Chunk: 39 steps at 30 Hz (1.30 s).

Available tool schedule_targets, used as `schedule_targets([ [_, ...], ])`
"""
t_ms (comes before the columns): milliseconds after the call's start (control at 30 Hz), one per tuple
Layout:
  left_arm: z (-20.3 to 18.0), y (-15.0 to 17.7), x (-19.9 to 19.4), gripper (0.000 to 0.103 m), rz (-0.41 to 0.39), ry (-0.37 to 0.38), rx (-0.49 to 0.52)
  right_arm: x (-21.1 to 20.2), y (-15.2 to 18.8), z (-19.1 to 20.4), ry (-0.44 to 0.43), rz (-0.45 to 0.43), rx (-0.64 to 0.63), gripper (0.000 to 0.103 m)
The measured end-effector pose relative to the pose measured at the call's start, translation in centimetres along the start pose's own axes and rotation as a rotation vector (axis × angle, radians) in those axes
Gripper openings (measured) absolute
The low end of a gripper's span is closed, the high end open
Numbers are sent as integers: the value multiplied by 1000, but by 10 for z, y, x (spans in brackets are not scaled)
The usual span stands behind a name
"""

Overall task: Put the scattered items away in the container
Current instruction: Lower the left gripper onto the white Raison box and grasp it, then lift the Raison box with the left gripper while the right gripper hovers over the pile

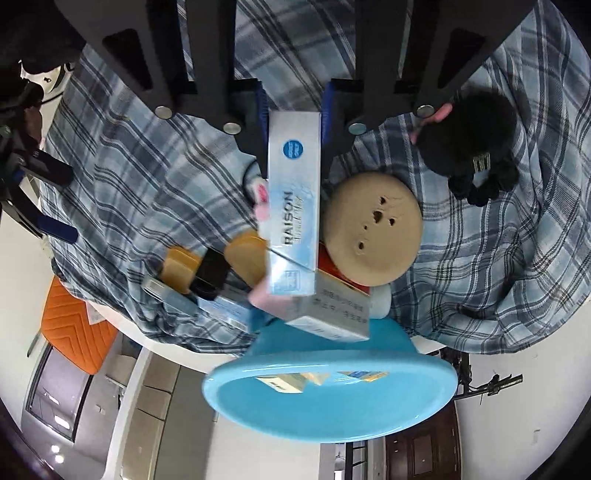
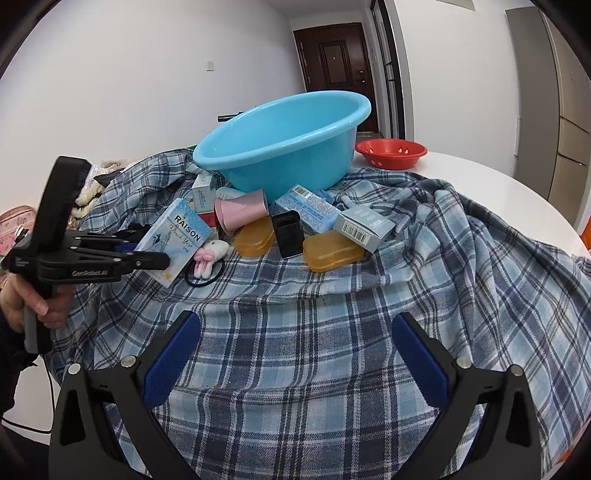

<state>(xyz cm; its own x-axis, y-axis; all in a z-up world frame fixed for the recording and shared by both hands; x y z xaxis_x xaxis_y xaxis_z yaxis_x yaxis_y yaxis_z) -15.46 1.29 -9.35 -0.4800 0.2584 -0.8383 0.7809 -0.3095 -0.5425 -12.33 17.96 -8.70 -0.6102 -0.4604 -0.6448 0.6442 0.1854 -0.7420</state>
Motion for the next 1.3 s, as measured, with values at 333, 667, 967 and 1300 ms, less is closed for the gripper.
schedule_targets([
  [333,-5,1,6,24,0,-69,21,0,3,-3,-19,9,31,103],
  [667,-4,-26,24,50,-45,-77,4,-3,4,-15,-8,11,64,103],
  [967,6,-16,8,23,-57,-115,-73,0,3,-15,-22,25,79,103],
  [1300,-2,6,-38,23,-188,-196,-161,3,-15,-5,-18,36,-5,103],
])
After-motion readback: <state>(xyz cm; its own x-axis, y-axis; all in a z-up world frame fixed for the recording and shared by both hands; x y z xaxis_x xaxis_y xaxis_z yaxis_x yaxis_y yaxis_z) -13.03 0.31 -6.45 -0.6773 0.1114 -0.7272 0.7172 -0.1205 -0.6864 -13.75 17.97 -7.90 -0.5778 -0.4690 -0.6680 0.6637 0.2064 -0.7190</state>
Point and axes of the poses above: each gripper's, at about its wrist camera, not at the fingertips, and x roughly the way its jaws point, z to its left, y to its underside, the point moved 9 cm from there along x, roughly the way its jaws point, and after that the axes turned 2 degrees about z, right-handed, at the moved point
